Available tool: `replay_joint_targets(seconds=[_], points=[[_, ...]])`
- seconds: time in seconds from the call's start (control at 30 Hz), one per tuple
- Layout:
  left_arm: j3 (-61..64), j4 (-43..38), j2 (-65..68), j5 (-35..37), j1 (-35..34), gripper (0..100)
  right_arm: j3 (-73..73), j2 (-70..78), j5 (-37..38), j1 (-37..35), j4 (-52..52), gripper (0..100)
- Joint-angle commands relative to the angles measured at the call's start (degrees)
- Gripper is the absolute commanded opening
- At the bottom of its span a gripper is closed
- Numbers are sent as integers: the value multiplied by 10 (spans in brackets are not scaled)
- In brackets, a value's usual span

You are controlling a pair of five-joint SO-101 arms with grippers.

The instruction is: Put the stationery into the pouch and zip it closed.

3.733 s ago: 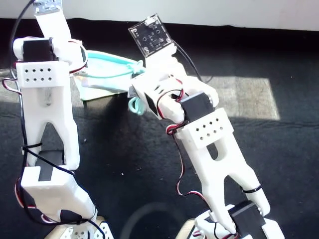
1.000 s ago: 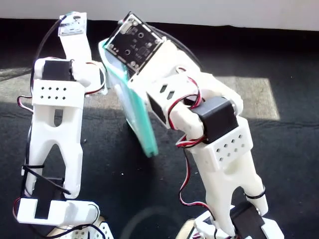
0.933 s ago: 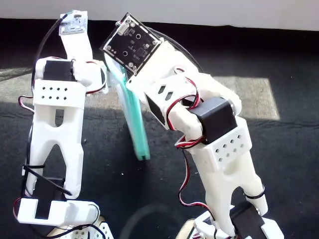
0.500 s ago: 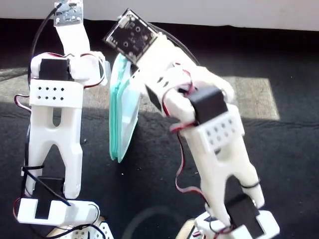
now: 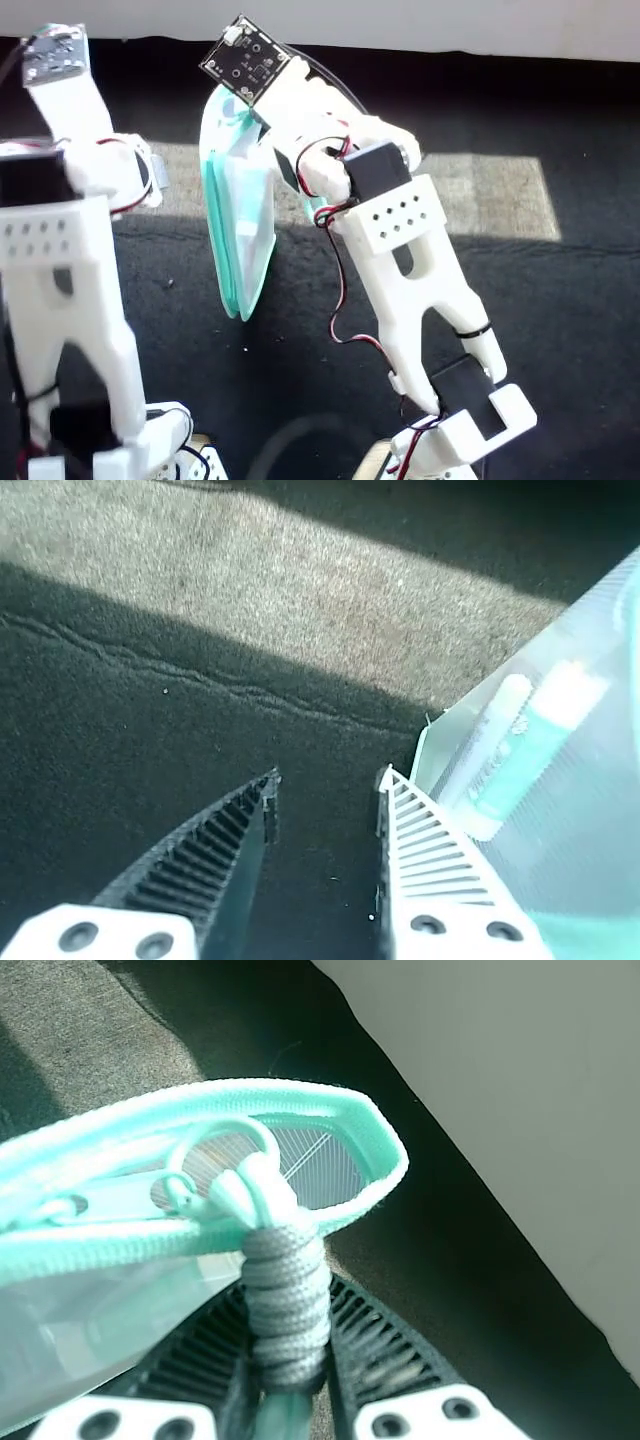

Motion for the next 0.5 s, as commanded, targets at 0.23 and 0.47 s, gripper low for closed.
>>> replay_joint_targets(seconds=[0.23, 0.47], points=[[97, -28, -80, 5, 128, 175, -8, -4, 3, -5, -15, 5], [118, -82, -80, 5, 148, 176, -8, -4, 3, -4, -13, 5]])
